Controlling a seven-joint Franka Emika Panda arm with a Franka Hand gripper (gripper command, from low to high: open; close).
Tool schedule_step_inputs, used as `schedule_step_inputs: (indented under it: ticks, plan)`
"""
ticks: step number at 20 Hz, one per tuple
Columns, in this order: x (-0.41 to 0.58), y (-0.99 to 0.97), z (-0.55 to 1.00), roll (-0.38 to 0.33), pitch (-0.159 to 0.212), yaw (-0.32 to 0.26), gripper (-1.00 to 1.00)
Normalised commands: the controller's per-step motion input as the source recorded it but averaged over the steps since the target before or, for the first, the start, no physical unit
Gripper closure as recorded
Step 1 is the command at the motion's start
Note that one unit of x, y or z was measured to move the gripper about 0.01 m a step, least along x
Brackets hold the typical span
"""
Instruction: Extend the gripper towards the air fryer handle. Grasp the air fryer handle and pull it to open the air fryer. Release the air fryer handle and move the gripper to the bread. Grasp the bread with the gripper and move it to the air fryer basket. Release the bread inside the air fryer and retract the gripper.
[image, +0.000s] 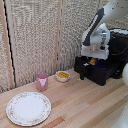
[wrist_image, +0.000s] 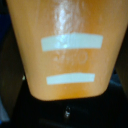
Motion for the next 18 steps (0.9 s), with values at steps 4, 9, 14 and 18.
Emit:
schedule_step_inputs:
  ticks: [4,9,14,18]
  plan:
    - [0.114,0.22,-0.13,-0.042,-0.003,-0.031,1.00]
    - [0.027,0.08,0.00,-0.038,-0.025,0.013,-1.00]
    - [0.092,0.00,0.57,0.057,0.008,0.043,-1.00]
    - [0.180,0.00,0.98,0.048,0.034,0.045,-1.00]
